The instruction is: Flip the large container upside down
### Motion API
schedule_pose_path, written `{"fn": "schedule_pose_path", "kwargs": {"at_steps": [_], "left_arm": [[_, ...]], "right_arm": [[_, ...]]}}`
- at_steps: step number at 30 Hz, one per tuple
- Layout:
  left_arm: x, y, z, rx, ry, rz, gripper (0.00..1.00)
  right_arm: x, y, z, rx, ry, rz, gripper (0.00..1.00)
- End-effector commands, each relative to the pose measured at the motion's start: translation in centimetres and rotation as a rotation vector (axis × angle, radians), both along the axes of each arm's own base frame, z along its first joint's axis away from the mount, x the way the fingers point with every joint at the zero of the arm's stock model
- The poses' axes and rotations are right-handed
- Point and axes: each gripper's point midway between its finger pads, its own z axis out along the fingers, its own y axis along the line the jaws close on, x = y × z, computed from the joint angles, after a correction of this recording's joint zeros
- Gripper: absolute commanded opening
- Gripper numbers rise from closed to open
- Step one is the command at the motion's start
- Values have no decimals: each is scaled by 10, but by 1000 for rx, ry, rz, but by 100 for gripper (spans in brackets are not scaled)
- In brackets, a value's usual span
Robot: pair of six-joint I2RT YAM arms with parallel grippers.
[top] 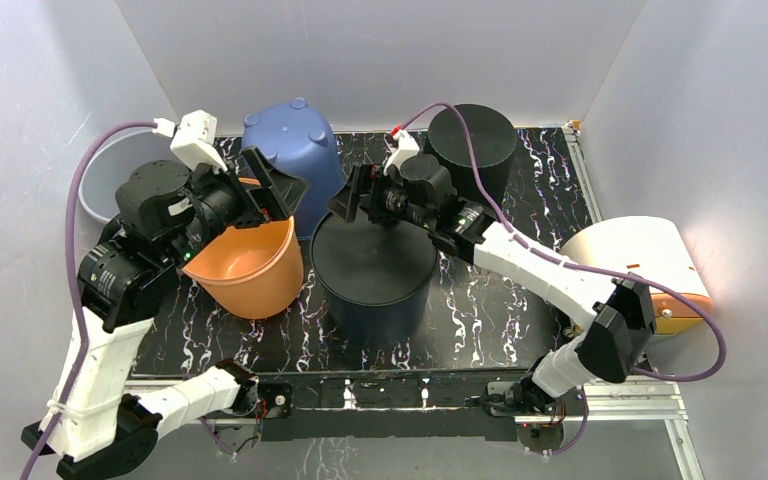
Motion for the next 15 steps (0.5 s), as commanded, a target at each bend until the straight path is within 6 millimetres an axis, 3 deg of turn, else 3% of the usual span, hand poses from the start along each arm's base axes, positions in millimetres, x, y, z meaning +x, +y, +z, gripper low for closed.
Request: {"fn": "schedule_pose_path", "kwargs": {"at_steps": [1, 3, 7, 12, 15], "left_arm": [[-2, 4, 8, -9, -33, 8, 98], [0, 6, 5, 27, -16, 17, 98], [4, 5, 8, 60, -21, 11, 98], [6, -5, -2, 92, 8, -42, 98], [2, -19, -18, 140, 83, -137, 98]], "right_arm": [[21, -5, 32, 1, -51, -26, 98], [10, -9, 61, 17, -60, 2, 98], [-20, -33, 79, 10, -57, 31, 98], [-66, -77, 56, -40, 26, 32, 98], [-81, -108, 48, -67, 80, -53, 98]]}}
